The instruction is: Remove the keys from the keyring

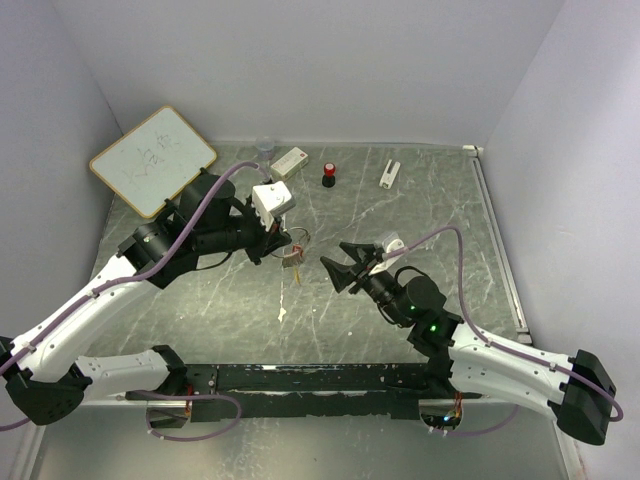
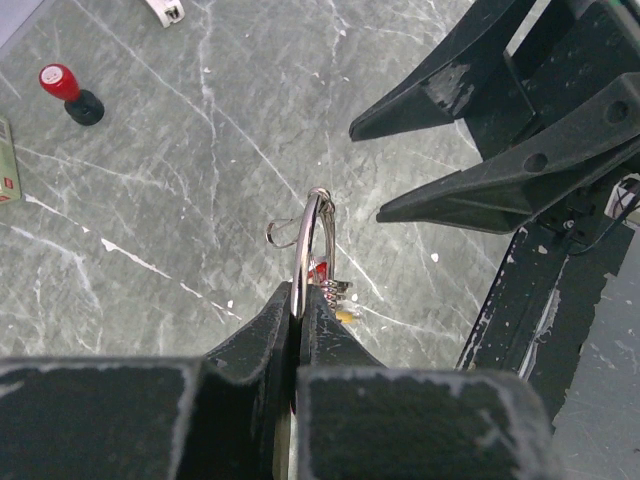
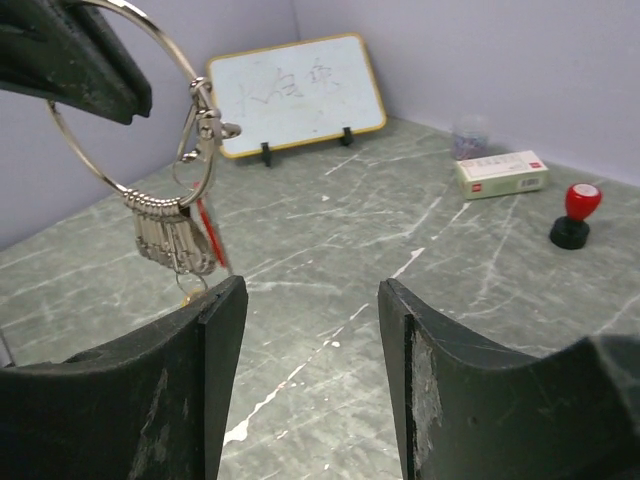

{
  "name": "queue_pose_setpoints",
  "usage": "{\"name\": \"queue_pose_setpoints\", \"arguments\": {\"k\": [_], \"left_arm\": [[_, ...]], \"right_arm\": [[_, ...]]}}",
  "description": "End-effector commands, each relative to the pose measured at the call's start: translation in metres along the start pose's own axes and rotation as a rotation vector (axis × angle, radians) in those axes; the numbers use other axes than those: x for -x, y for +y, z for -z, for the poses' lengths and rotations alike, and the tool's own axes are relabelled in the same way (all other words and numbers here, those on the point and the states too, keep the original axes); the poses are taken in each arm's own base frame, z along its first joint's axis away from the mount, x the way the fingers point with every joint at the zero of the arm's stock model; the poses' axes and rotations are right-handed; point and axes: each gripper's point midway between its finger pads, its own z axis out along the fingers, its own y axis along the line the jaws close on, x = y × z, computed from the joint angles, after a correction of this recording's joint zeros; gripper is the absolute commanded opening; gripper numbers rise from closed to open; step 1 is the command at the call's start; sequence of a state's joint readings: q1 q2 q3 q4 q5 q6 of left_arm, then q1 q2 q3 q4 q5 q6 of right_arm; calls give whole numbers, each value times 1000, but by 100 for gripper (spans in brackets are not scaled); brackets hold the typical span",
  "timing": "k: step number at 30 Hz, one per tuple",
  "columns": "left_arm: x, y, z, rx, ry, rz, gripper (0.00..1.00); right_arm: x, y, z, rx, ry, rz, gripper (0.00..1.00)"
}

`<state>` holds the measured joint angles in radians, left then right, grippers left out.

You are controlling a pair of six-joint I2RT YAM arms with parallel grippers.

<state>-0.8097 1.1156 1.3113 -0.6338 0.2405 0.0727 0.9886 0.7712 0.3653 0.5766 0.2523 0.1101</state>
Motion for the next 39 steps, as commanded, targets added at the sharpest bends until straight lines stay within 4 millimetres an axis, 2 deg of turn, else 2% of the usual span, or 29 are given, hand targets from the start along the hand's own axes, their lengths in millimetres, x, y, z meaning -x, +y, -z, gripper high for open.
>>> {"name": "queue_pose_setpoints", "arguments": {"k": [1, 6, 19, 30, 39], "left_arm": [[14, -11, 4, -51, -49, 17, 7], [11, -10, 3, -41, -41, 22, 7], [5, -8, -2, -34, -18, 33, 7], [7, -12, 1, -52, -40, 33, 7], [5, -11, -2, -48, -35, 34, 7]], "right_arm": [[4, 20, 1, 103, -25, -37, 55], [5, 29, -2, 151, -32, -43, 53], [3, 36, -20, 165, -34, -30, 48], [17, 42, -30, 185, -75, -27, 45], [11, 45, -34, 194, -55, -32, 42]]}}
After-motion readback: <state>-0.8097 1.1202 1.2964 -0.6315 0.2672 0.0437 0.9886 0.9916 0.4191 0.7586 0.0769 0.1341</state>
